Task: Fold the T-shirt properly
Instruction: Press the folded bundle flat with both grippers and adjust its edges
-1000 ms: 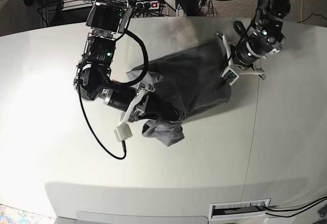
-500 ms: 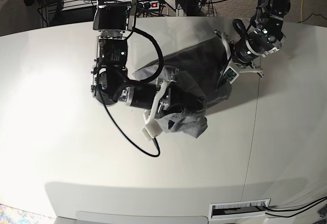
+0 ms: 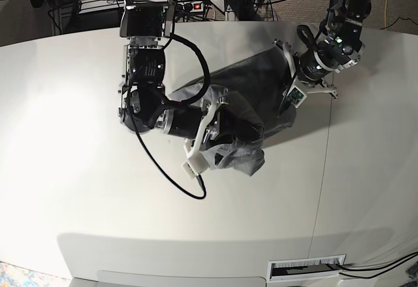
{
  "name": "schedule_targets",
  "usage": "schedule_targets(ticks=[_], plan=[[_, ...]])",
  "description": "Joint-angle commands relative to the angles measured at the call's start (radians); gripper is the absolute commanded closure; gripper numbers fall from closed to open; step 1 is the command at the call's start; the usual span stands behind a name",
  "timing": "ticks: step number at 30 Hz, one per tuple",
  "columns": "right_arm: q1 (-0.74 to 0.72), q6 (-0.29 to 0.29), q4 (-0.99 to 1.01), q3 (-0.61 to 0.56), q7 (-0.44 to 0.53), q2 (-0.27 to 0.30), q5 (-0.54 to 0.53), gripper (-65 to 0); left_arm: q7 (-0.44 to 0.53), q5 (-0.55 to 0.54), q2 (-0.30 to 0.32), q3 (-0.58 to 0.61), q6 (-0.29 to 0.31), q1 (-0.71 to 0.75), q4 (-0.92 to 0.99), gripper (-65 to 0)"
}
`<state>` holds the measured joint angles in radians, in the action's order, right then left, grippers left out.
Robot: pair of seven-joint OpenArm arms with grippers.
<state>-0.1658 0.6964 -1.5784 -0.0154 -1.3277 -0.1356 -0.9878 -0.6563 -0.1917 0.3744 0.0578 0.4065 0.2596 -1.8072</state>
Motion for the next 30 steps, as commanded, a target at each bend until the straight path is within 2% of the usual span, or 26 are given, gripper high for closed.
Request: schedule_targets(ticks=[1,10,15,22,24,27,30], plan=[[-0.011,0.002,-0.017,-0.004,0.027,-0.006,-0.028,0.0,0.011,-0.007,0.008,-0.002,-0.006,-0.005,-0.015,0.0],[-0.006,0.002,-0.017,-0.069,0.044,-0.006,-0.044,0.0,0.010,-0.011,0.008,-0.002,-0.006,-0.004,-0.015,0.0],[-0.007,0.002,-0.017,-0.140,0.052,-0.006,-0.037,-8.7,0.009,-0.010,0.008,-0.002,-0.006,-0.005,-0.015,0.0],[-0.037,0.002,-0.017,-0.146,0.048,-0.006,-0.005,-9.6,0.007,-0.010,0.008,-0.002,-0.006,-0.005,-0.015,0.0],[-0.048,0.002,-0.017,-0.146,0.041,-0.006,-0.005,-14.1,0.007,-0.010,0.008,-0.002,-0.006,-0.005,-0.015,0.0],[-0.065,0.002,-0.017,-0.146,0.040,-0.006,-0.006,-26.2,0.007,-0.010,0.008,-0.002,-0.006,-0.005,-0.015,0.0],[-0.070,0.002,-0.017,-0.146,0.042,-0.006,-0.010,-26.6,0.007,-0.010,0.008,-0.002,-0.006,-0.005,-0.015,0.0]])
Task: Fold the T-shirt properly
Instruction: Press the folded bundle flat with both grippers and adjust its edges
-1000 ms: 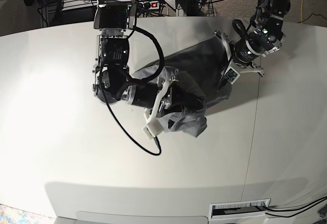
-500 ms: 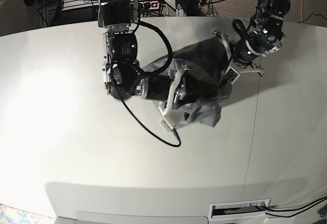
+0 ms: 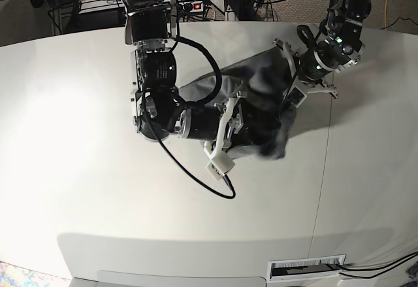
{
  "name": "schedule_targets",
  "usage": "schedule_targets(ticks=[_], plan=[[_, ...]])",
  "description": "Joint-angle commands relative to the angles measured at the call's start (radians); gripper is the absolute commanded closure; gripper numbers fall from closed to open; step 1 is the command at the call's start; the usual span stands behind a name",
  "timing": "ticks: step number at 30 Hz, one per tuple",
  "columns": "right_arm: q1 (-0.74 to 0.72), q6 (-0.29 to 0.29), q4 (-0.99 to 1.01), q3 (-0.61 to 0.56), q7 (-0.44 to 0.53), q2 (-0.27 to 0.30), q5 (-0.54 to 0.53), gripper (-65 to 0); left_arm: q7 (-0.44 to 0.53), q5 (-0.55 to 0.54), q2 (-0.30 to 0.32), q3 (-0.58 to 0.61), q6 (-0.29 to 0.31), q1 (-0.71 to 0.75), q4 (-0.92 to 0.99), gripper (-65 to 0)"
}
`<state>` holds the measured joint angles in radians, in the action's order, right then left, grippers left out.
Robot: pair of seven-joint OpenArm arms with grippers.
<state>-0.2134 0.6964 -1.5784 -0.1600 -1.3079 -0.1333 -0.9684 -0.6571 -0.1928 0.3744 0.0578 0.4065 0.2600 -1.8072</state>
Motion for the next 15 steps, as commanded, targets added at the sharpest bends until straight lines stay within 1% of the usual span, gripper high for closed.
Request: schedule_targets(ticks=[1,2,4,5,8,10,11,13,15], plan=[[-0.022,0.002,-0.017,-0.002,0.027,-0.008,-0.029,-26.6,0.008,-0.008,0.008,-0.002,-0.006,-0.005,-0.015,0.0],[-0.022,0.002,-0.017,-0.002,0.030,-0.008,-0.029,-26.6,0.008,-0.007,0.008,-0.002,-0.006,-0.005,-0.015,0.0],[-0.023,0.002,-0.017,0.002,0.039,-0.008,-0.028,-26.6,0.007,0.039,0.008,-0.002,-0.007,-0.005,-0.015,0.0],[-0.023,0.002,-0.017,0.008,0.044,-0.008,-0.024,-26.6,0.003,0.076,0.008,-0.002,-0.015,-0.005,-0.015,0.0],[-0.027,0.002,-0.017,0.041,0.046,-0.008,0.014,-26.5,-0.010,0.172,0.009,-0.002,-0.067,-0.005,-0.027,0.0],[-0.038,0.002,-0.017,0.068,0.048,-0.008,0.045,-25.9,-0.015,0.221,0.009,-0.002,-0.071,-0.005,-0.048,0.0],[-0.048,0.002,-0.017,0.082,0.048,-0.008,0.069,-25.2,-0.016,0.246,0.009,-0.002,-0.071,-0.005,-0.064,0.0],[-0.068,0.002,-0.017,0.108,0.048,-0.005,0.129,-21.9,-0.033,0.292,0.009,-0.002,-0.071,-0.005,-0.103,0.0],[-0.087,0.002,-0.017,0.124,0.047,0.003,0.176,-19.2,-0.069,0.326,0.008,-0.002,-0.071,-0.005,-0.152,0.0]])
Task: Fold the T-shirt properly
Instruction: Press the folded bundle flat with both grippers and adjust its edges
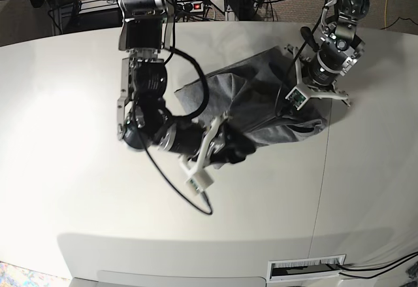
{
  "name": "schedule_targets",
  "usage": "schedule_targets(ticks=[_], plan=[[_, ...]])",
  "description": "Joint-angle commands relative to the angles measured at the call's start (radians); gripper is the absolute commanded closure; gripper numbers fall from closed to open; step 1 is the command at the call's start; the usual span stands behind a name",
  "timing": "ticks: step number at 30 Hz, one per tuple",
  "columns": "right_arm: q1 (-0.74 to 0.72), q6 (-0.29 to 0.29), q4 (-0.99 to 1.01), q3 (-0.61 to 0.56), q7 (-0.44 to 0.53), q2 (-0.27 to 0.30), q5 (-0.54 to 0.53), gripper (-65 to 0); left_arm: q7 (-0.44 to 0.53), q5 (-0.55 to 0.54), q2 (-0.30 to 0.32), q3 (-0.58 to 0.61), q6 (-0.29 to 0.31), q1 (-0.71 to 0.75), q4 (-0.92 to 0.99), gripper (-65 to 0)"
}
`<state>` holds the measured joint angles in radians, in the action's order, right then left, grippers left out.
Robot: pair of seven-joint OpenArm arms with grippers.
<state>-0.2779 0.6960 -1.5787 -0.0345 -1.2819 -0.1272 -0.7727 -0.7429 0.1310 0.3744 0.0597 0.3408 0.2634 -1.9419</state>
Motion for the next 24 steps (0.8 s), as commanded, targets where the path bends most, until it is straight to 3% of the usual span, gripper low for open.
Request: schedule_targets(ticks=[1,5,10,15,21,24], plan=[[-0.029,0.002,-0.017,0.002,0.021,0.006,-0.007,-19.2,0.001,0.008,0.009,-0.004,-0.007,-0.008,-0.043,0.0],[-0.032,0.002,-0.016,-0.006,0.017,0.040,-0.005,-17.3,-0.021,-0.064,0.008,-0.004,-0.035,0.003,-0.112,0.0],[-0.038,0.002,-0.016,-0.020,0.033,0.050,-0.005,-13.2,-0.039,-0.223,0.008,-0.004,-0.029,0.056,-0.174,0.0],[-0.057,0.002,-0.016,-0.009,0.058,0.051,0.003,-13.2,-0.042,-0.269,0.008,-0.004,-0.027,0.109,-0.192,0.0],[-0.055,0.002,-0.016,-0.019,0.087,0.055,0.167,-3.5,0.027,-0.436,0.008,-0.004,0.000,0.129,-0.185,0.0],[-0.043,0.002,-0.016,-0.042,0.103,0.056,0.225,-1.2,0.079,-0.441,0.007,-0.004,0.000,0.131,-0.159,0.0]])
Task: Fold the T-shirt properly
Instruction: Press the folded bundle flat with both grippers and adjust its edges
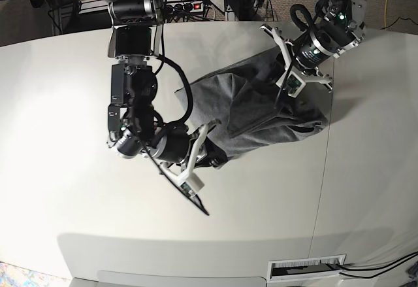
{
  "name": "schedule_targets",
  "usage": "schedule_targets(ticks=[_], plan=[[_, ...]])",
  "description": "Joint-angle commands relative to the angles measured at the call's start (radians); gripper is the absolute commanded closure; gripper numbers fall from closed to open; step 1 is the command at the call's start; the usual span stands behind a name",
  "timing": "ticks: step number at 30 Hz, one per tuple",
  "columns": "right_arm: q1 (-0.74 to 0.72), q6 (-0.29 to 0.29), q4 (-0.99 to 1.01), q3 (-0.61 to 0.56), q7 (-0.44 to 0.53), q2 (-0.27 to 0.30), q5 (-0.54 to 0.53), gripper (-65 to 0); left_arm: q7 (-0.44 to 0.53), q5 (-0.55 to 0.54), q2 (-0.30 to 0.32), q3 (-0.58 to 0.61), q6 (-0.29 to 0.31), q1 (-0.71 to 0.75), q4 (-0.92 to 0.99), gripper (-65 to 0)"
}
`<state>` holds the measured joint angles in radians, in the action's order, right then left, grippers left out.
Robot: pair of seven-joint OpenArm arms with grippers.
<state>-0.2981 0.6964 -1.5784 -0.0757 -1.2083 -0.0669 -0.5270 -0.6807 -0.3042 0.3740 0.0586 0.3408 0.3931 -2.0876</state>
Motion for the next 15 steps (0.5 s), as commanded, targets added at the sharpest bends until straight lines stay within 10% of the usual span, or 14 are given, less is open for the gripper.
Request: schedule_targets(ticks=[1,15], plan=[[-0.019,0.002,-0.016,-0.009,0.045,-0.005,0.001,-1.2,0.025,-0.006,0.008,-0.003,0.000,0.001,0.000,0.0],[-0.003,0.002,0.105,-0.250,0.116,-0.005,-0.004,0.0,0.125,0.061,-0.008,-0.003,0.022,0.003,0.212,0.0]])
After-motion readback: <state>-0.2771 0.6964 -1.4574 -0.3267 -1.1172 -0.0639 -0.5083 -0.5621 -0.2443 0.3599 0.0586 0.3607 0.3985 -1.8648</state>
